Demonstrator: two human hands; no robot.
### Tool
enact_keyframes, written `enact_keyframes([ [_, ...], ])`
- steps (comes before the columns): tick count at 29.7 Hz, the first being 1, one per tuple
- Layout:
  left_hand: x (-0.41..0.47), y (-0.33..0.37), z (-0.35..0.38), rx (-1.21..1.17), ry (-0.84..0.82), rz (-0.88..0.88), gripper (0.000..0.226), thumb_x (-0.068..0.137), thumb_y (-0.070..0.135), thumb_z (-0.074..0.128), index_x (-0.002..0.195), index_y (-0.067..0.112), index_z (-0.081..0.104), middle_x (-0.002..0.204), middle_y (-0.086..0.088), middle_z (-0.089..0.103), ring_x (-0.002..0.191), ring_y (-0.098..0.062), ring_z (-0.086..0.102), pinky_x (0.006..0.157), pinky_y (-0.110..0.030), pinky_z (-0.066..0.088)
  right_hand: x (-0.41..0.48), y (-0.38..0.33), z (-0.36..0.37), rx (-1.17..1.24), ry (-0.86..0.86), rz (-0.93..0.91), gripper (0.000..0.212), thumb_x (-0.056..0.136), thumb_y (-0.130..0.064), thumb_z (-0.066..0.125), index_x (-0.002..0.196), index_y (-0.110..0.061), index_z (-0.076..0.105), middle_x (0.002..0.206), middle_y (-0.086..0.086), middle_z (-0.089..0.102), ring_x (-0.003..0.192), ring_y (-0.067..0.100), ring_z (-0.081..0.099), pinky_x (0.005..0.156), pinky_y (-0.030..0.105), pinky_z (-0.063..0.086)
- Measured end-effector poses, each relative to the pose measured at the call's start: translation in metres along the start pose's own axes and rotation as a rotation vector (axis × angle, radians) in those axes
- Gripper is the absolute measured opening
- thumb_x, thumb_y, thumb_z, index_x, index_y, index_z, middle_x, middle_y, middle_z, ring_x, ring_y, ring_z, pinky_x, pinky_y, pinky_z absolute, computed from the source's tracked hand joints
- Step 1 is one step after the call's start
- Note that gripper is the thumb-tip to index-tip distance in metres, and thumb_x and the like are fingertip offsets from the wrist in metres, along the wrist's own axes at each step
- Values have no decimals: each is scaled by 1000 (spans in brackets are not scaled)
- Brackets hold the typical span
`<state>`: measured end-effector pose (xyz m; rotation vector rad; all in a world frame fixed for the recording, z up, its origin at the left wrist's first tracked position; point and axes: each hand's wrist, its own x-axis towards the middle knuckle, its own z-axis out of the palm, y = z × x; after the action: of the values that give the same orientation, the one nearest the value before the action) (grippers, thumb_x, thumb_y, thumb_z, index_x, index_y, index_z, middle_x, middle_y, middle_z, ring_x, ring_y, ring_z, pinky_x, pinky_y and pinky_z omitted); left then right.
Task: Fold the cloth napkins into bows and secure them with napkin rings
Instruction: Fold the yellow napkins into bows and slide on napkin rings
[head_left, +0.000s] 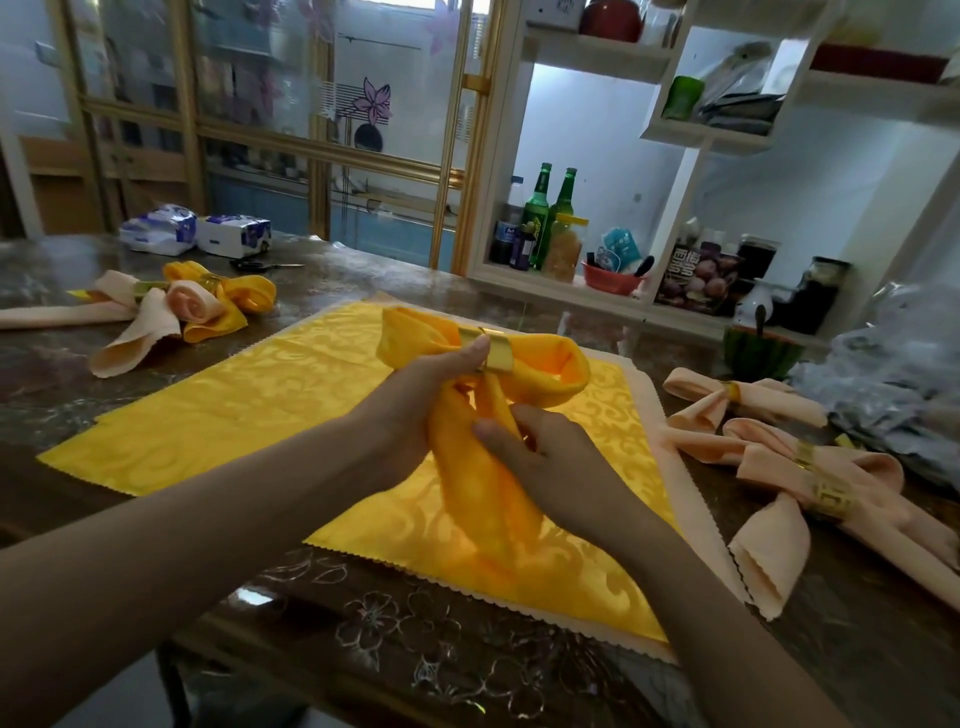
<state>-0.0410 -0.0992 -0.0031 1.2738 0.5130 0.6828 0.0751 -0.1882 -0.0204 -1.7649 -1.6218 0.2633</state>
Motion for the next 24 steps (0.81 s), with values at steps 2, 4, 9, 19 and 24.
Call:
enact_keyframes([
  [2,2,8,-9,-28,9,-6,23,85,31,61,104,17,65,84,-1,70,80,-17,66,66,-32,51,0,3,-6,85,-72,66,42,97,-33,45,84,5,56,72,12,54,63,19,52,63,38,49],
  [4,3,14,-17,-36,50,-15,23,84,27,62,105,18,63,86,-1,68,80,-15,64,61,-30,48,1,6,-13,135,-185,131,29,97,-24,48,84,-1,60,76,6,57,66,12,55,61,25,50],
  [9,11,12,-36,-10,29,-85,46,66,33,69,110,20,63,104,-5,69,93,-18,65,63,-33,50,0,12,-21,334,-215,299,39,78,-41,66,112,-29,53,103,-10,64,95,7,63,79,22,53],
  [19,4,17,-89,287,63,-201,47,65,42,75,106,23,61,87,4,74,76,-10,71,58,-27,52,46,-19,21,837,21,444,23,85,-23,65,104,-13,59,98,13,67,86,28,64,69,32,55],
  [24,-25,40,-165,379,290,-322,48,70,41,75,110,23,55,99,-3,66,82,-16,66,58,-32,51,92,-60,85,797,-44,487,22,85,-26,67,98,-11,56,95,13,60,74,21,60,48,24,48],
])
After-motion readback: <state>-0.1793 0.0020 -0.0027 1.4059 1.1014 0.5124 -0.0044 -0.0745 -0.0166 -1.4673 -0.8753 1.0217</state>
